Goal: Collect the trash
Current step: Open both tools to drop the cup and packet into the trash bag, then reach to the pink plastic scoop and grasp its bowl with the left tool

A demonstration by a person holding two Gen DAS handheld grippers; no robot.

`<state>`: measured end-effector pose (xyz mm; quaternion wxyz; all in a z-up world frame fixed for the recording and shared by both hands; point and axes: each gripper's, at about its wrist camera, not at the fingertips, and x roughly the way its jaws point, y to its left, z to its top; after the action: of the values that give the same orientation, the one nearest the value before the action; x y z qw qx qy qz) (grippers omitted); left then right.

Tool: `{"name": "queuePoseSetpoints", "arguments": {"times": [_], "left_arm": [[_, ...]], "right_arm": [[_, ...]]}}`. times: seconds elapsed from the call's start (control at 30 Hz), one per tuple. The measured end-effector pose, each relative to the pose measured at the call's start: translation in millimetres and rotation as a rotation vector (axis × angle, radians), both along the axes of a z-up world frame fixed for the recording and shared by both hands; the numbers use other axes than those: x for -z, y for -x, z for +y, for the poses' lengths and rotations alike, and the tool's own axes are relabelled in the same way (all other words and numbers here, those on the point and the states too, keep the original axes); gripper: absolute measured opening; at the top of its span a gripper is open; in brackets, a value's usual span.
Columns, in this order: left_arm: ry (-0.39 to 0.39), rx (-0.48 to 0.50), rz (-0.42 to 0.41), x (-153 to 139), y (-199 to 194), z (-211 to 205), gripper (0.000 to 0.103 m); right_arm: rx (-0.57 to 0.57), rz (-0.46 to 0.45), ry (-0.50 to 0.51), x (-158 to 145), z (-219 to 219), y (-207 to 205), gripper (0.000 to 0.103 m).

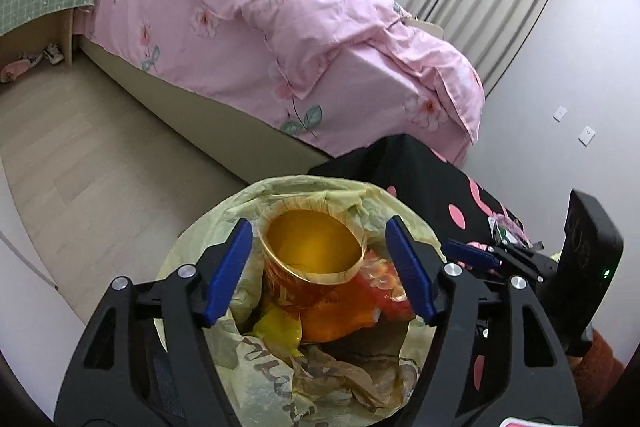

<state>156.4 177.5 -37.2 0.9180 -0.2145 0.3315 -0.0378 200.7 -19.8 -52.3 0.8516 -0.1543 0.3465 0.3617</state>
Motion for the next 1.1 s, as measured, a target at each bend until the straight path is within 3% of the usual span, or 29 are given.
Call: {"name": "queuePoseSetpoints", "arguments": {"times": [0.2, 0.33, 0.47, 0.73, 0.8, 0.97, 1.1], "left_arm": [[-0.042, -0.025, -0.026, -19.1, 11.0, -13.4, 0.071], [-0.062, 0.010, -0.056, -29.2, 13.9, -40.8, 0.071], [-0.069, 0.100, -0.075, -31.4, 10.8, -79.7, 0.071], [-0.100, 0.307, -0.023, -14.7, -11.3, -176.4, 0.071], [-0.093, 0.368, -0.018, -10.2, -12.6, -199.6, 0.071], [-0.105, 0.509, -0.006, -0.4, -14.9, -252.7, 0.071], [-0.084, 0.588, 0.082, 13.5, -31.0, -290.2, 0.071]], "right_arm": [[0.076, -0.018, -0.059, -17.2, -39.4, 11.8, 0.048], [0.166, -0.019, -0.093, -27.2, -92.6, 27.6, 0.048], [0.285, -0.068, -0.086, -34.4, -158.0, 47.5, 0.048], [0.527, -0.139, -0.062, -31.3, -281.3, 78.5, 0.049], [0.559, -0.137, -0.096, -30.5, -309.2, 86.3, 0.057], [0.610, -0.109, -0.161, -26.5, -353.7, 96.8, 0.057], [0.622, -0.071, -0.200, -14.7, -371.7, 106.0, 0.057]]}}
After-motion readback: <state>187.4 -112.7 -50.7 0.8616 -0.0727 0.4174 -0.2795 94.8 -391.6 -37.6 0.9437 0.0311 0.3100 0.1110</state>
